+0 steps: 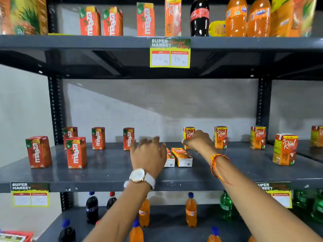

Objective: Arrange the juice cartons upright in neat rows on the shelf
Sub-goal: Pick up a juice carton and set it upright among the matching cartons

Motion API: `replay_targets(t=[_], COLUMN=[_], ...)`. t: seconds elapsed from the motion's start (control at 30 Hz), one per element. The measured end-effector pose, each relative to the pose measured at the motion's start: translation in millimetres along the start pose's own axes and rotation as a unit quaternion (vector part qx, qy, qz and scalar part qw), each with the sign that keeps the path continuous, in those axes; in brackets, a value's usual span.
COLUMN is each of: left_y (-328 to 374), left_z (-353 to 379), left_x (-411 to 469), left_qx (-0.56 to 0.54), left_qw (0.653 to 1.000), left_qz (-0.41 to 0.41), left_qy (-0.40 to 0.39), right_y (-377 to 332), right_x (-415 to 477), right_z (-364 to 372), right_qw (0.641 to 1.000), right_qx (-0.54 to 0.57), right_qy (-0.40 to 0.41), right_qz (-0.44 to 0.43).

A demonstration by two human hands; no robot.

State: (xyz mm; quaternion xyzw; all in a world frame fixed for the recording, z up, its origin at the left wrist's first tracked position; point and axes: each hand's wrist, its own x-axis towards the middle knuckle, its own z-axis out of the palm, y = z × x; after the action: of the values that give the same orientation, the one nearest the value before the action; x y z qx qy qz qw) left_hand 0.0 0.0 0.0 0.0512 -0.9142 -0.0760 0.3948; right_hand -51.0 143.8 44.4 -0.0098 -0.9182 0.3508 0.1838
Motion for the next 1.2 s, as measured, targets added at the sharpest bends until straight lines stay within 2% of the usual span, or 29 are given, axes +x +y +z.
replay_targets(t=[0.07,0.1,0.2,0.27,0.43,0.57,0.67,0.83,0.93,1.03,1.13,1.2], left_y=[-9.8,-17.5,-37.7,-44.5,-40.7,-39.8,-39.6,-39.9,-40.6,-41.3,-41.0,-40.2], left_z=[15.2,27.6,54.8,65.1,75.7,85.0,88.5,87.0,84.9,84.7,85.9,86.2], left_x=[-22.7,-36.4,-59.2,-58.5,-59.5,-56.9,-57.4,-57.6,-58.9,-59.7,-60.7,-60.8], left_qx=[-0.001,-0.015,-0.046,-0.036,-0.040,-0.041,-0.038,-0.038,-0.040,-0.046,-0.048,-0.050], left_qw=[0.998,0.998,0.998,0.996,0.988,0.979,0.979,0.979,0.981,0.982,0.981,0.980], left_qz=[0.000,0.006,0.041,0.058,0.065,0.062,0.062,0.066,0.068,0.068,0.065,0.060], left_qy=[-0.066,-0.056,-0.008,0.053,0.133,0.190,0.192,0.190,0.180,0.170,0.176,0.182], right_y=[4.4,8.7,14.7,14.9,9.4,3.8,2.1,-5.0,4.5,22.5,39.9,46.3], right_x=[0.5,2.4,6.9,12.5,31.0,36.3,34.6,27.6,27.0,22.3,13.1,6.2], right_z=[2.1,4.6,11.8,16.6,26.6,33.1,37.0,42.5,47.1,47.9,43.4,37.4], right_qw=[0.997,0.994,0.980,0.974,0.955,0.956,0.961,0.976,0.985,0.978,0.933,0.896], right_qx=[-0.019,-0.027,-0.026,-0.028,-0.046,-0.073,-0.057,-0.090,0.003,0.162,0.349,0.440], right_qy=[-0.052,-0.083,-0.155,-0.178,-0.243,-0.241,-0.220,-0.173,-0.142,-0.089,-0.047,-0.047], right_qz=[0.053,0.073,0.124,0.140,0.166,0.153,0.159,0.099,0.100,0.092,0.074,0.044])
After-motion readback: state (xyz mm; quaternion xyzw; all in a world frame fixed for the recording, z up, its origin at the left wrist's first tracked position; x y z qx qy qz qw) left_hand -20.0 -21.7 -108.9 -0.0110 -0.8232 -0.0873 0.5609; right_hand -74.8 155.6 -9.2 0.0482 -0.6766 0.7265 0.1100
